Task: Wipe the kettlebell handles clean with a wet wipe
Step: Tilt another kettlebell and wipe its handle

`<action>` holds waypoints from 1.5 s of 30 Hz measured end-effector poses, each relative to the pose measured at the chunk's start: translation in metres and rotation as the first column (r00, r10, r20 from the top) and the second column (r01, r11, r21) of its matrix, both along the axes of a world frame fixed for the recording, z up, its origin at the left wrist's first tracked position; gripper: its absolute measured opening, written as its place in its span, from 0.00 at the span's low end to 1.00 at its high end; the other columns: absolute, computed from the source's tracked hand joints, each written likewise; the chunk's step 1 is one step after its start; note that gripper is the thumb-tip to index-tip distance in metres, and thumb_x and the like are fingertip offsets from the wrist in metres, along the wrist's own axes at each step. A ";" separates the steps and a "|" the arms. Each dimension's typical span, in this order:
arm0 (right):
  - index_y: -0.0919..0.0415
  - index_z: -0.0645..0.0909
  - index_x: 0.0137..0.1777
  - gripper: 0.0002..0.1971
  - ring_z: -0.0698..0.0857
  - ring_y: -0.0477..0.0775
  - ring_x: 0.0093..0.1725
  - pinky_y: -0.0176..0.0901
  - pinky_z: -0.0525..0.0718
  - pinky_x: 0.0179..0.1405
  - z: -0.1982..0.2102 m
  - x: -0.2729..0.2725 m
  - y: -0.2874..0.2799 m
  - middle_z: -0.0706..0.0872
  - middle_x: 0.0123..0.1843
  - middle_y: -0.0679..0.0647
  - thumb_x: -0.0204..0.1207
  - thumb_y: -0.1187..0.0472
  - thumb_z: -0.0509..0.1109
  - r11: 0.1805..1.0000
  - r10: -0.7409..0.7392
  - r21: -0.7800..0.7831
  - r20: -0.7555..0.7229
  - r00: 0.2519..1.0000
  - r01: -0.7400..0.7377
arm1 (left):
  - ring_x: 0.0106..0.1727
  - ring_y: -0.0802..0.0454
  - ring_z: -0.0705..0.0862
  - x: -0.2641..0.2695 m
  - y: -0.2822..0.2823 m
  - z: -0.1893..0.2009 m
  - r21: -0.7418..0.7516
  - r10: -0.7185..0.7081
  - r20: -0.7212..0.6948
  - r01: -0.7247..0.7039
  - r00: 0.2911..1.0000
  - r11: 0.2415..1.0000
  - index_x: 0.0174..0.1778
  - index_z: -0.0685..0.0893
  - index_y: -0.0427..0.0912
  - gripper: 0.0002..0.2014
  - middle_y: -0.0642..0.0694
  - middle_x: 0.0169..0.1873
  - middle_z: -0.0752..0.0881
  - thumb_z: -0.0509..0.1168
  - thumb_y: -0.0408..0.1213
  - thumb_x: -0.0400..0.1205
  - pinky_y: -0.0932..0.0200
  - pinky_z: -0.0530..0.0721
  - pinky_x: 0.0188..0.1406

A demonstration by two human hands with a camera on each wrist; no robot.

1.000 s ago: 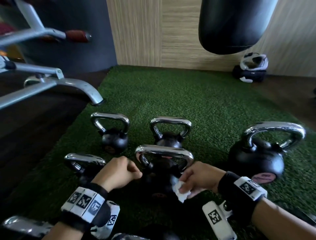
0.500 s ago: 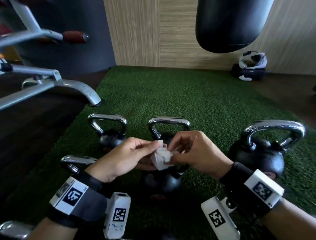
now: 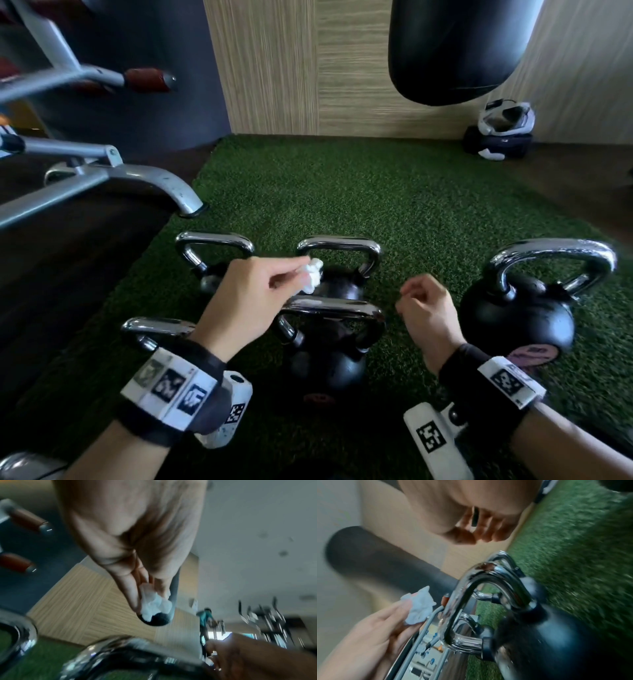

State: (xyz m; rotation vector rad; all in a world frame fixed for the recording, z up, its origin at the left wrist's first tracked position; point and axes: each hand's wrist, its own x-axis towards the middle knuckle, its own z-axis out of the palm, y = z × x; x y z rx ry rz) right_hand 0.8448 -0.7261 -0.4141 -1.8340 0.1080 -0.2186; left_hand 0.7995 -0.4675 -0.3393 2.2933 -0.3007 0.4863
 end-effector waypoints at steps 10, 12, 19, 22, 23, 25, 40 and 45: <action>0.36 0.89 0.54 0.32 0.91 0.39 0.53 0.42 0.87 0.58 -0.090 -0.009 0.015 0.94 0.50 0.41 0.46 0.33 0.87 0.925 0.304 -0.154 -0.252 0.919 -0.348 | 0.55 0.57 0.92 0.004 -0.021 -0.047 0.330 -0.238 0.165 0.174 0.957 0.928 0.69 0.87 0.46 0.16 0.54 0.59 0.93 0.66 0.43 0.87 0.54 0.93 0.50; 0.40 0.90 0.53 0.38 0.91 0.40 0.50 0.43 0.88 0.57 -0.095 -0.003 0.015 0.94 0.49 0.42 0.42 0.24 0.84 0.921 0.285 -0.200 -0.239 0.928 -0.335 | 0.56 0.61 0.91 0.004 -0.009 -0.049 0.308 -0.219 0.189 0.154 0.957 0.939 0.69 0.87 0.47 0.15 0.56 0.58 0.92 0.68 0.39 0.86 0.56 0.92 0.52; 0.42 0.89 0.54 0.31 0.89 0.36 0.50 0.30 0.82 0.49 -0.099 0.005 0.016 0.93 0.48 0.40 0.52 0.28 0.81 0.898 0.282 -0.274 -0.242 0.928 -0.344 | 0.61 0.74 0.86 -0.002 0.001 -0.058 0.175 -0.087 0.249 0.044 0.965 0.984 0.70 0.89 0.46 0.17 0.61 0.63 0.90 0.72 0.34 0.85 0.67 0.87 0.62; 0.41 0.89 0.54 0.33 0.89 0.37 0.50 0.33 0.84 0.49 -0.101 0.006 0.016 0.93 0.48 0.40 0.50 0.26 0.81 0.898 0.284 -0.271 -0.241 0.928 -0.346 | 0.58 0.75 0.87 -0.003 0.004 -0.061 0.041 0.001 0.236 -0.011 0.972 0.999 0.67 0.91 0.47 0.15 0.64 0.59 0.90 0.73 0.33 0.85 0.72 0.85 0.60; 0.41 0.89 0.53 0.29 0.90 0.38 0.50 0.33 0.84 0.50 -0.100 0.006 0.016 0.93 0.48 0.41 0.54 0.30 0.84 0.900 0.291 -0.261 -0.238 0.927 -0.350 | 0.55 0.77 0.87 -0.002 0.009 -0.064 -0.031 0.071 0.225 -0.066 0.972 0.997 0.64 0.92 0.48 0.13 0.66 0.55 0.91 0.73 0.34 0.85 0.73 0.85 0.56; 0.40 0.90 0.51 0.20 0.89 0.38 0.49 0.27 0.82 0.47 -0.098 0.004 0.017 0.93 0.48 0.42 0.60 0.40 0.88 0.900 0.296 -0.259 -0.221 0.929 -0.349 | 0.51 0.79 0.87 0.001 0.016 -0.069 -0.105 0.178 0.189 -0.161 0.966 0.981 0.60 0.94 0.50 0.10 0.65 0.51 0.92 0.72 0.37 0.85 0.74 0.85 0.50; 0.40 0.89 0.53 0.21 0.87 0.39 0.53 0.28 0.80 0.49 -0.110 0.004 0.015 0.91 0.52 0.43 0.61 0.39 0.87 0.908 0.295 -0.256 -0.172 0.940 -0.332 | 0.54 0.58 0.92 0.002 0.041 -0.098 -0.590 -0.003 -0.272 -0.165 0.962 0.790 0.57 0.91 0.52 0.14 0.53 0.48 0.95 0.65 0.30 0.88 0.61 0.91 0.51; 0.45 0.90 0.52 0.24 0.88 0.38 0.51 0.20 0.78 0.45 -0.103 0.006 0.011 0.92 0.49 0.43 0.58 0.38 0.89 0.901 0.296 -0.275 -0.173 0.939 -0.335 | 0.52 0.48 0.93 0.003 0.038 -0.125 -0.599 -0.087 -0.539 -0.309 0.838 0.739 0.50 0.92 0.37 0.12 0.36 0.51 0.94 0.64 0.22 0.87 0.63 0.91 0.42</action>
